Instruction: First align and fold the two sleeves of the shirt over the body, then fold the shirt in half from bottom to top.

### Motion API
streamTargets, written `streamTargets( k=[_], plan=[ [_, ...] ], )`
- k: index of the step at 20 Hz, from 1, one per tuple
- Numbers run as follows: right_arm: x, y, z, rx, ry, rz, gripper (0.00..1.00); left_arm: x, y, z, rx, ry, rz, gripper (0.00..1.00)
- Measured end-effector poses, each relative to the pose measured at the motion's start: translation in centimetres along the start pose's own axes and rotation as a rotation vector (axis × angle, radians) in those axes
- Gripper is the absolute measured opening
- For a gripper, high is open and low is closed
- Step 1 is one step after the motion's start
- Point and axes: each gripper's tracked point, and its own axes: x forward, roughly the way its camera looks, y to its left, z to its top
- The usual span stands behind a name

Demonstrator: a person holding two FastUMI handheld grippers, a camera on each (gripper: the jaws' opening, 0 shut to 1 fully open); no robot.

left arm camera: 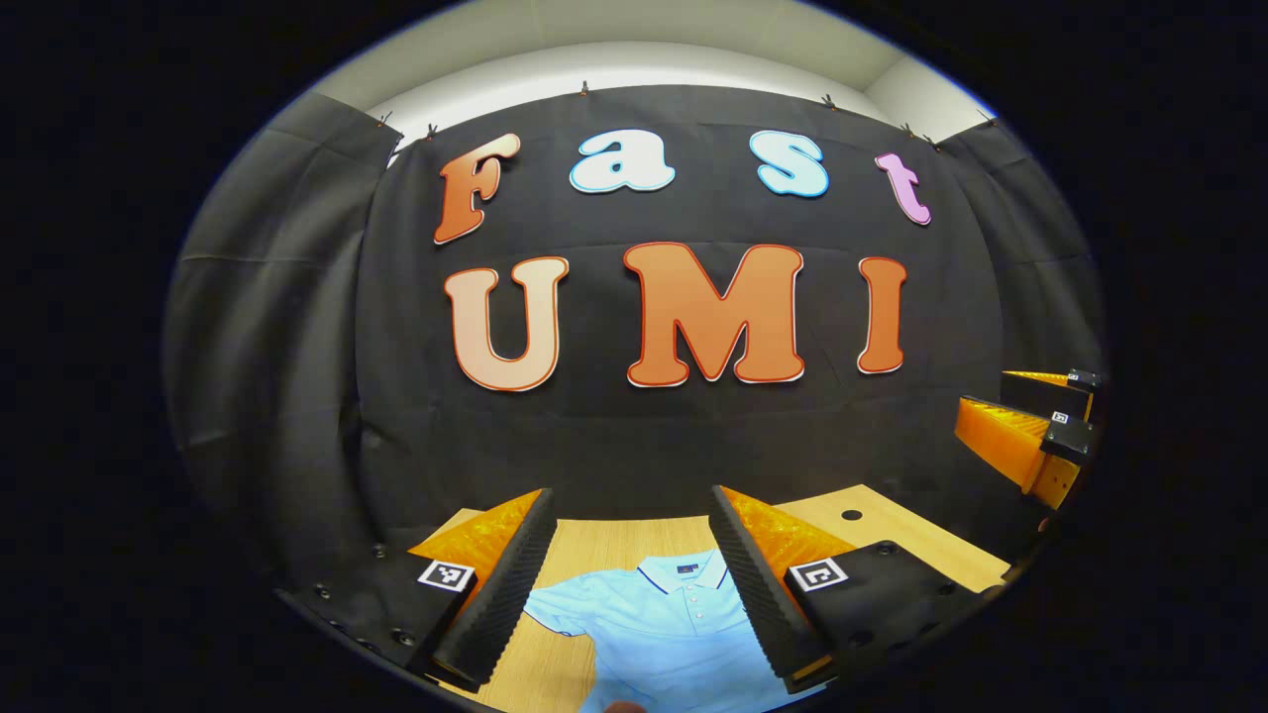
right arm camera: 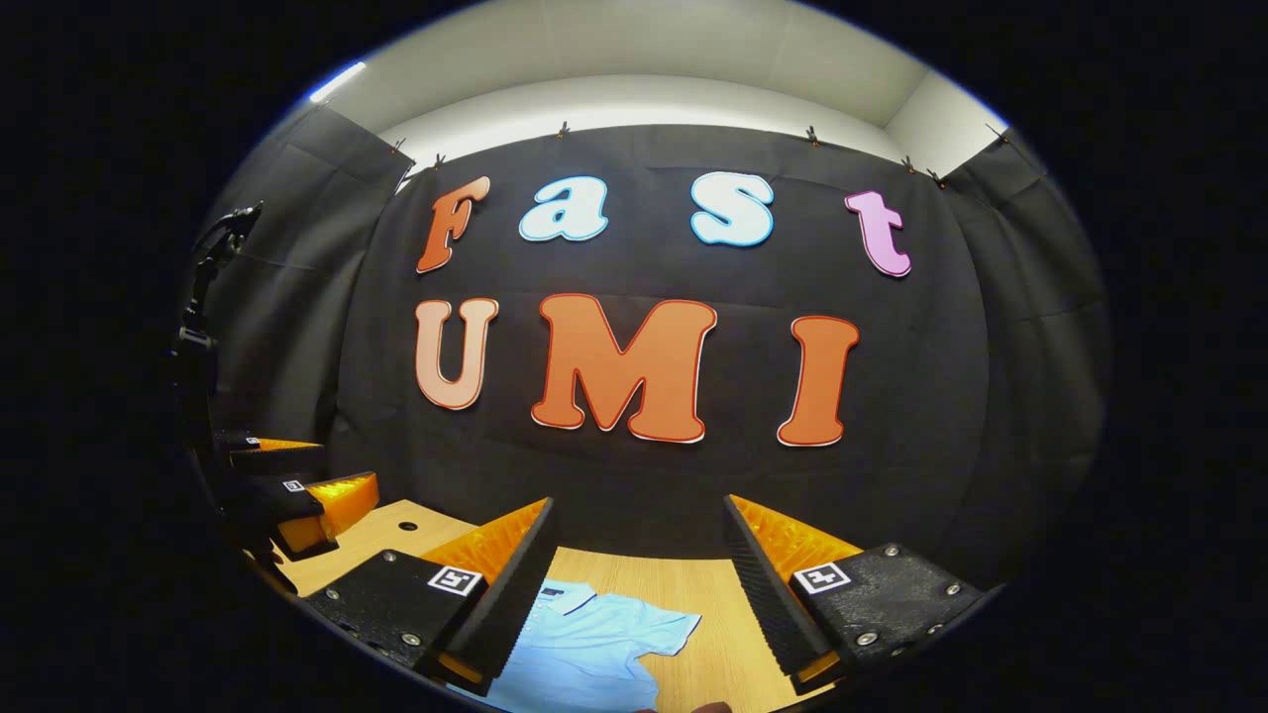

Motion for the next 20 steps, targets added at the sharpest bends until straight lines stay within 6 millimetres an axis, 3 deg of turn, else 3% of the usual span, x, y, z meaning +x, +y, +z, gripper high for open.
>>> streamTargets(
  k=[2, 9, 16, 20],
  plan=[
    [0.3, -0.3, -0.4, -0.007, 0.004, 0.005, 0.95, 0.2, -0.3, 0.4, -0.006, -0.004, 0.006, 1.00],
    [2.0, -1.4, -2.0, 0.015, 0.032, 0.040, 0.98, 0.2, -0.5, 0.4, 0.009, 0.003, 0.048, 1.00],
    [5.1, -2.9, -5.9, 0.013, 0.132, 0.091, 0.98, -1.0, 0.6, 0.7, 0.026, 0.013, 0.163, 0.99],
    [6.6, -3.7, -9.6, -0.006, 0.240, 0.137, 0.99, -2.8, 1.2, 0.0, 0.039, 0.049, 0.264, 1.00]
  ],
)
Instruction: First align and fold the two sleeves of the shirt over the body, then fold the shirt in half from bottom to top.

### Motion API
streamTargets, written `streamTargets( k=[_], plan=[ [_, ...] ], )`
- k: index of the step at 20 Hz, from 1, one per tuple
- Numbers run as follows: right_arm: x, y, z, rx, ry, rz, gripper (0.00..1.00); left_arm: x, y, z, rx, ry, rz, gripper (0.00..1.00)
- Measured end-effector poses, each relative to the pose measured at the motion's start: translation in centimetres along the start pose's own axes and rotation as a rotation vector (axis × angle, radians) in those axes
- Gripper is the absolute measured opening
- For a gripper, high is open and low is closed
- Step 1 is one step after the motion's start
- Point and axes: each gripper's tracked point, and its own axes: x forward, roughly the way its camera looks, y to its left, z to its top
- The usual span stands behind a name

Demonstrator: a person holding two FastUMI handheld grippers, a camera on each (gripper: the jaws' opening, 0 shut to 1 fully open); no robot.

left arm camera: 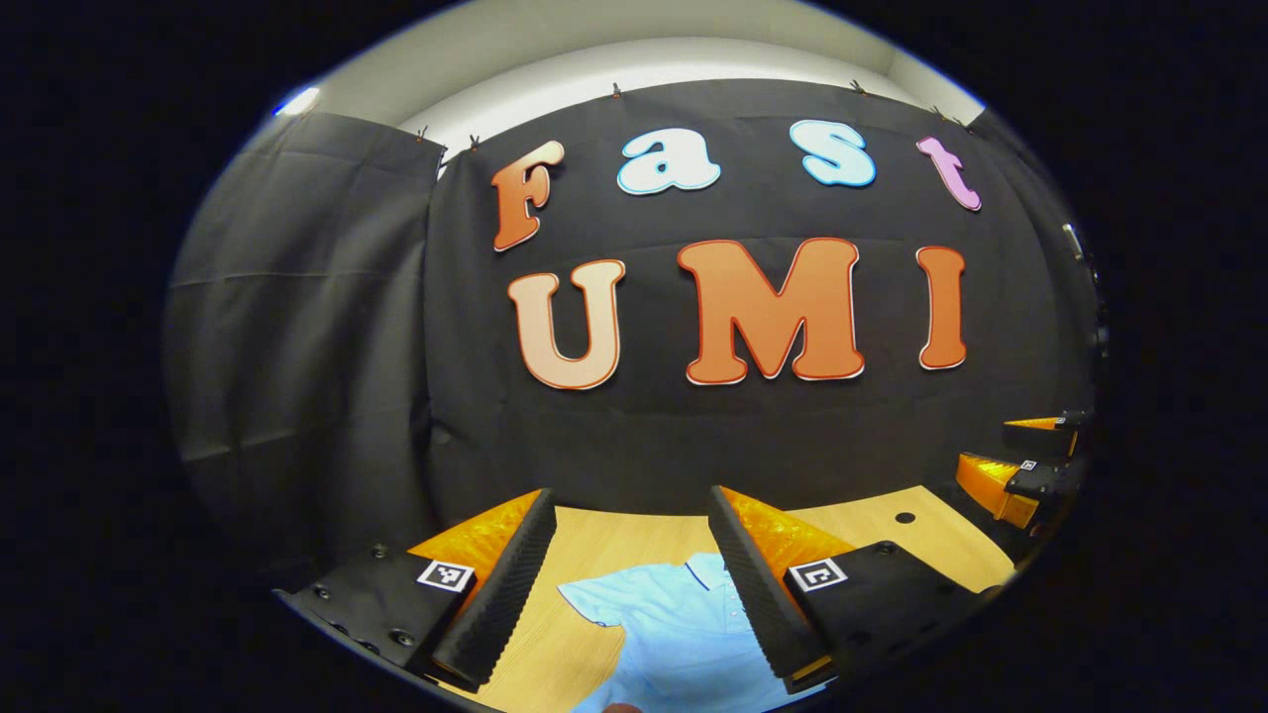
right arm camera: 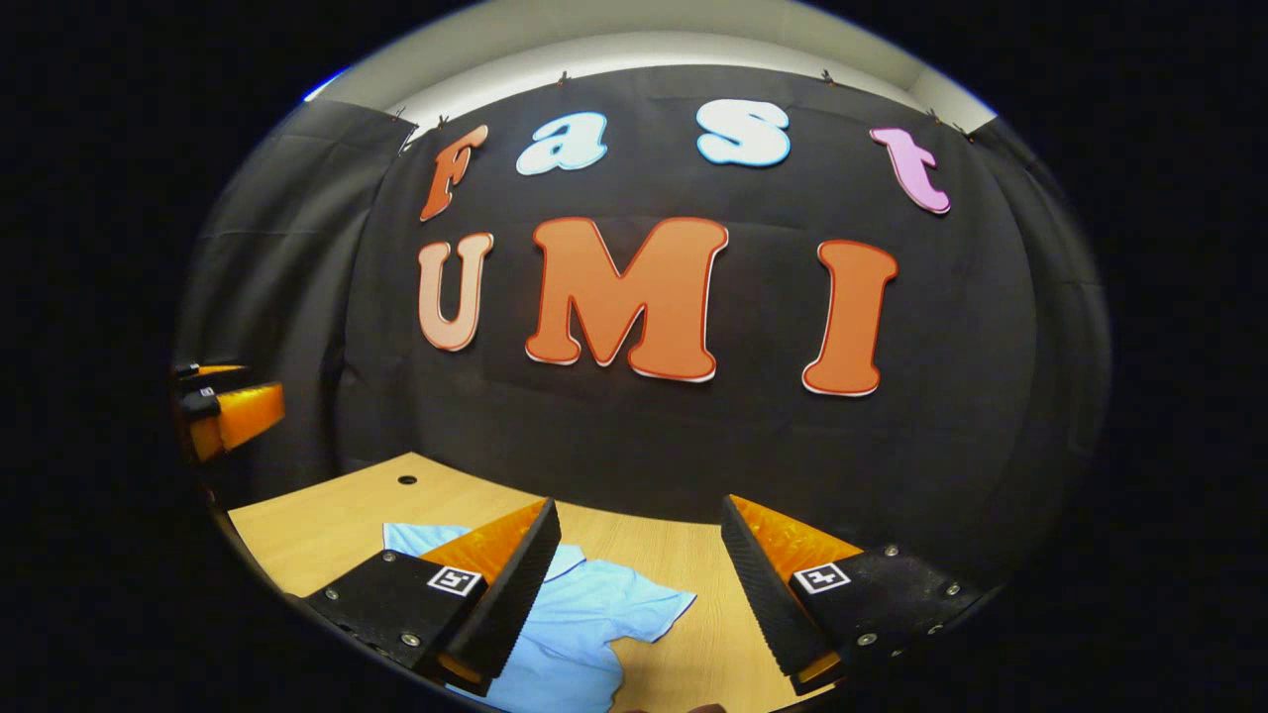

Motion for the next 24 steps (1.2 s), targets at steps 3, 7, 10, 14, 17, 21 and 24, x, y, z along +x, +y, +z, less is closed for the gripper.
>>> streamTargets(
  k=[3, 7, 10, 14, 17, 21, 24],
  plan=[
    [0.9, -0.8, -2.7, -0.001, 0.088, 0.019, 0.99, -2.1, 1.7, 0.2, 0.025, -0.001, 0.078, 1.00],
    [2.6, -2.1, -4.5, 0.015, 0.161, -0.005, 0.99, -3.5, 3.2, 0.7, 0.041, -0.011, 0.122, 1.00],
    [3.9, -3.6, -6.4, -0.006, 0.246, -0.049, 0.99, -4.1, 3.6, 1.1, 0.039, -0.020, 0.124, 1.00],
    [5.2, -4.2, -10.2, -0.018, 0.407, -0.067, 0.99, -4.5, 4.3, 1.2, 0.068, -0.032, 0.109, 1.00],
    [5.9, -3.1, -12.9, -0.017, 0.527, -0.054, 0.99, -4.0, 4.9, 1.3, 0.077, -0.030, 0.100, 1.00],
    [7.3, -2.4, -15.3, 0.055, 0.631, -0.077, 0.98, -2.3, 5.7, 1.1, 0.083, -0.024, 0.061, 1.00],
    [8.6, -1.7, -17.3, 0.143, 0.744, -0.077, 0.98, -0.5, 6.2, 0.7, 0.045, -0.001, 0.029, 1.00]
  ],
)
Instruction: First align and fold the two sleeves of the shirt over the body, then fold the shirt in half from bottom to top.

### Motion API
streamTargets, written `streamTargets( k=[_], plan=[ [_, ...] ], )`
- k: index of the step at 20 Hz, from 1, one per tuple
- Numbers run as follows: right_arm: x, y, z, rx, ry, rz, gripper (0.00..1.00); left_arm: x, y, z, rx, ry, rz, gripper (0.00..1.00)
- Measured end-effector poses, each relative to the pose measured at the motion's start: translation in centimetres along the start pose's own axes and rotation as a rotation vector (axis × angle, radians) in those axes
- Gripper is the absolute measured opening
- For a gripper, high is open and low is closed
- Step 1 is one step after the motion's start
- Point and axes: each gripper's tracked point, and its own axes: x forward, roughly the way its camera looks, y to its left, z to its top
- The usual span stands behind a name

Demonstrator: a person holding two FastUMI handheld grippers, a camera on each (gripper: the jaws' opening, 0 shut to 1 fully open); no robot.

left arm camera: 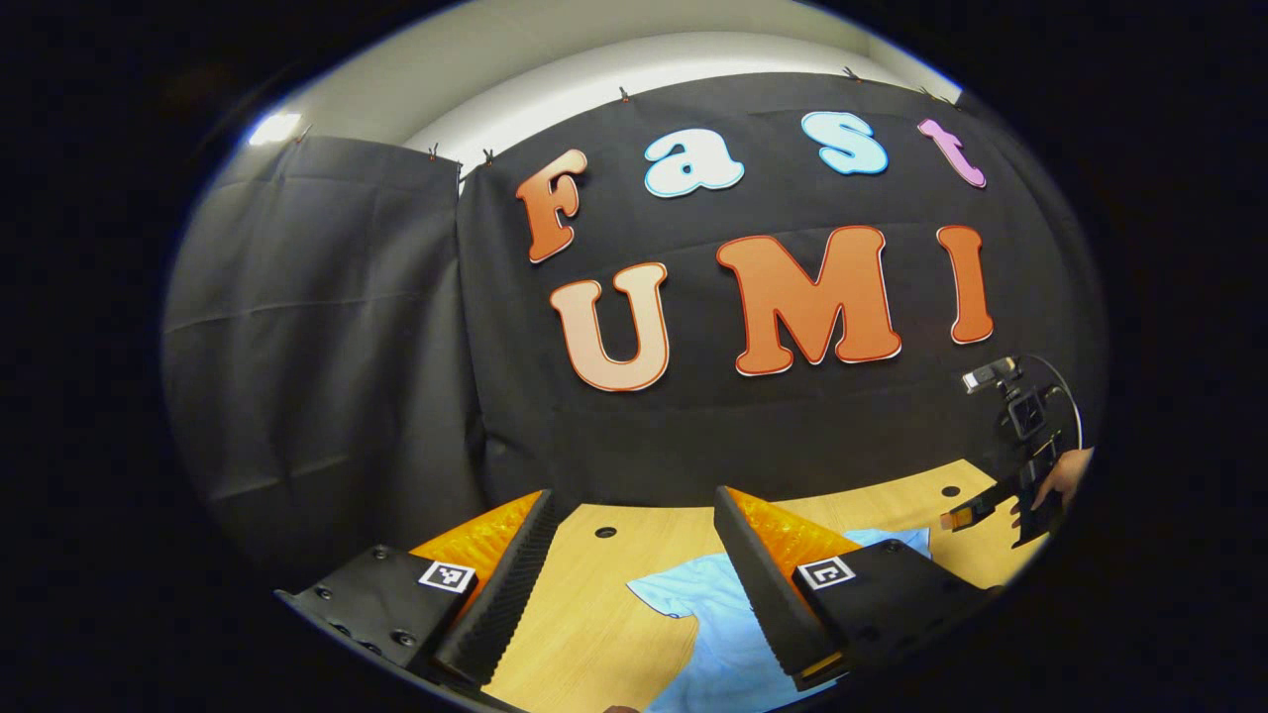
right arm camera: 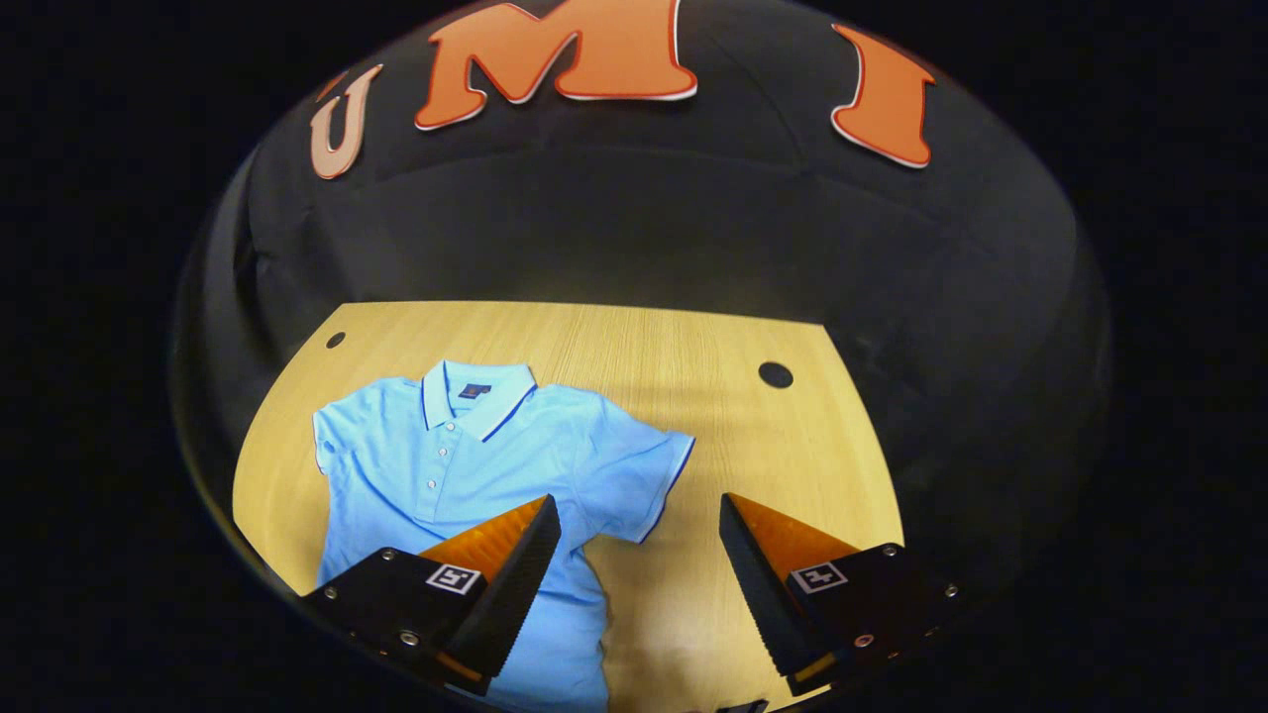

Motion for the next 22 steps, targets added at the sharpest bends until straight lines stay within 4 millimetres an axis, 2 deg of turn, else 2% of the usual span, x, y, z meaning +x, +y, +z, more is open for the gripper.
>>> streamTargets(
  k=[5, 7, 8, 12, 14, 16, 17, 20, 22],
  plan=[
    [3.9, -1.6, -0.5, 0.085, 0.097, -0.058, 0.96, 2.6, 0.7, -0.1, 0.004, 0.012, -0.035, 1.00],
    [5.7, -2.9, -1.9, 0.081, 0.159, -0.128, 0.95, 3.8, 0.4, -1.4, 0.000, 0.049, -0.060, 1.00],
    [6.6, -2.9, -2.3, 0.096, 0.182, -0.129, 0.95, 4.4, 0.4, -1.7, -0.007, 0.062, -0.068, 1.00],
    [7.8, -3.4, -1.5, 0.185, 0.236, -0.106, 0.92, 6.1, 0.9, -2.6, -0.017, 0.090, -0.079, 1.00],
    [9.6, -2.7, -2.4, 0.223, 0.274, -0.104, 0.88, 7.0, 1.2, -3.2, -0.020, 0.109, -0.077, 1.00],
    [11.0, -2.6, -3.0, 0.260, 0.307, -0.106, 0.79, 7.8, 1.4, -3.7, -0.020, 0.124, -0.075, 1.00],
    [11.7, -2.7, -3.3, 0.276, 0.321, -0.117, 0.81, 8.2, 1.5, -3.9, -0.018, 0.131, -0.076, 1.00],
    [12.5, -3.2, -3.7, 0.301, 0.357, -0.133, 0.80, 9.2, 1.3, -4.3, -0.016, 0.144, -0.087, 1.00],
    [13.1, -3.3, -4.1, 0.296, 0.372, -0.145, 0.71, 9.7, 0.8, -4.4, -0.017, 0.148, -0.099, 1.00]
  ],
)
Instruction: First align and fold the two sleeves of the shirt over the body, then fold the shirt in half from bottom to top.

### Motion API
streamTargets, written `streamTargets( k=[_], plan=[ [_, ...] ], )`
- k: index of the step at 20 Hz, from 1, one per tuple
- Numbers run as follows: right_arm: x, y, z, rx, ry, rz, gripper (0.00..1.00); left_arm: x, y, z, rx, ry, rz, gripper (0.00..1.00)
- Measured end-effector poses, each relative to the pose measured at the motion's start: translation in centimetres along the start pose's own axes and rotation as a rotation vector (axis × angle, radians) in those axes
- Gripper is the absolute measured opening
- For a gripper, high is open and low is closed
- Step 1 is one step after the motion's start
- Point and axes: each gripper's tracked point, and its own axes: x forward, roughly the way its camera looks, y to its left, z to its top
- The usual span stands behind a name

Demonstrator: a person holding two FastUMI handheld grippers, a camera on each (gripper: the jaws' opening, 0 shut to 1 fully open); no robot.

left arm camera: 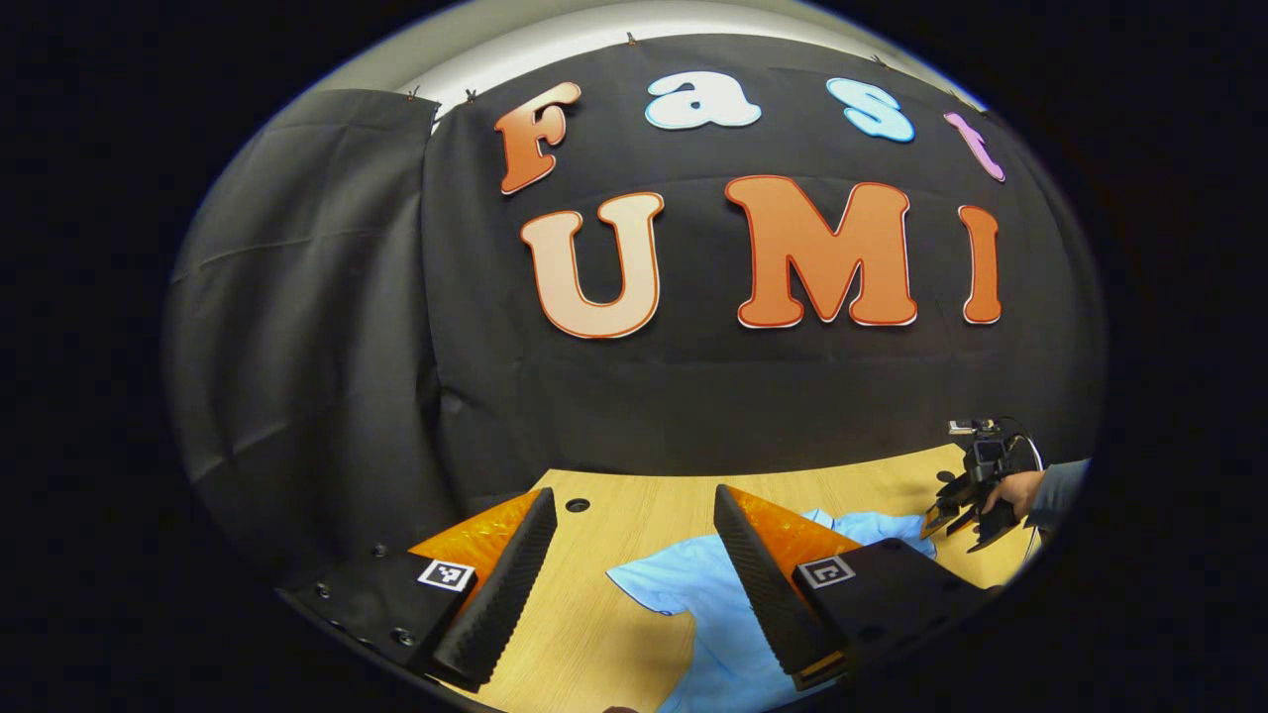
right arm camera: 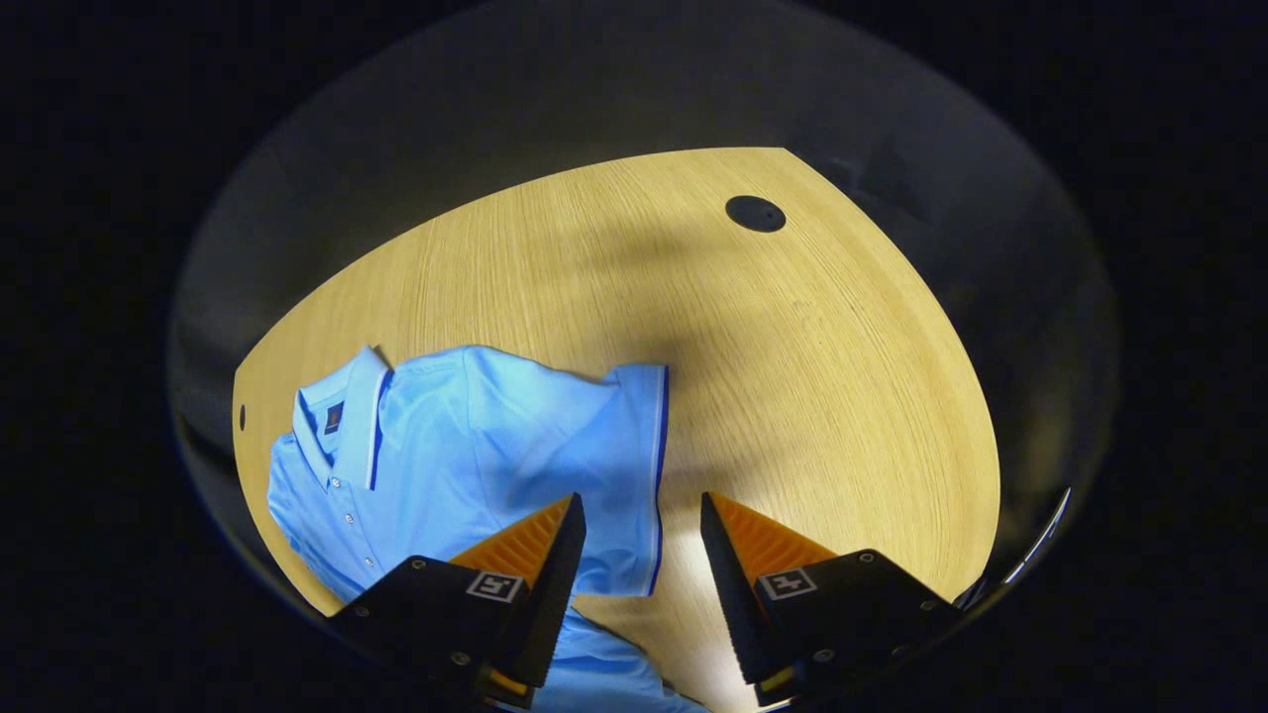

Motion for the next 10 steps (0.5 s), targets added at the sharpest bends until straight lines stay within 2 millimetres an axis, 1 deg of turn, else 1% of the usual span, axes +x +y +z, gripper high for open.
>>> streamTargets(
  k=[1, 3, 4, 5, 6, 7, 9, 10],
  plan=[
    [0.4, 0.2, -0.4, -0.003, 0.013, -0.010, 0.67, 0.2, -0.1, -0.1, -0.001, 0.001, -0.004, 1.00],
    [0.8, -0.1, -1.1, -0.007, 0.044, -0.030, 0.60, 0.4, -0.2, 0.0, -0.001, 0.003, -0.004, 1.00],
    [0.9, 0.0, -1.2, -0.008, 0.059, -0.029, 0.54, 0.6, -0.1, 0.0, -0.002, 0.003, -0.004, 1.00],
    [1.1, 0.3, -1.7, -0.010, 0.076, -0.021, 0.52, 0.7, -0.1, -0.3, -0.004, 0.007, -0.005, 1.00],
    [1.2, 0.5, -2.2, -0.012, 0.095, -0.017, 0.48, 0.8, -0.1, -0.3, -0.006, 0.011, -0.004, 1.00],
    [1.3, 0.8, -2.8, -0.015, 0.122, -0.020, 0.37, 0.9, 0.0, -0.4, -0.010, 0.015, -0.004, 1.00],
    [1.5, 1.0, -2.4, -0.001, 0.109, -0.021, 0.23, 0.8, 0.2, -0.6, -0.017, 0.020, 0.001, 1.00],
    [1.7, 1.1, -2.3, 0.008, 0.107, -0.017, 0.19, 0.9, 0.2, -0.8, -0.022, 0.024, 0.002, 1.00]
  ],
)
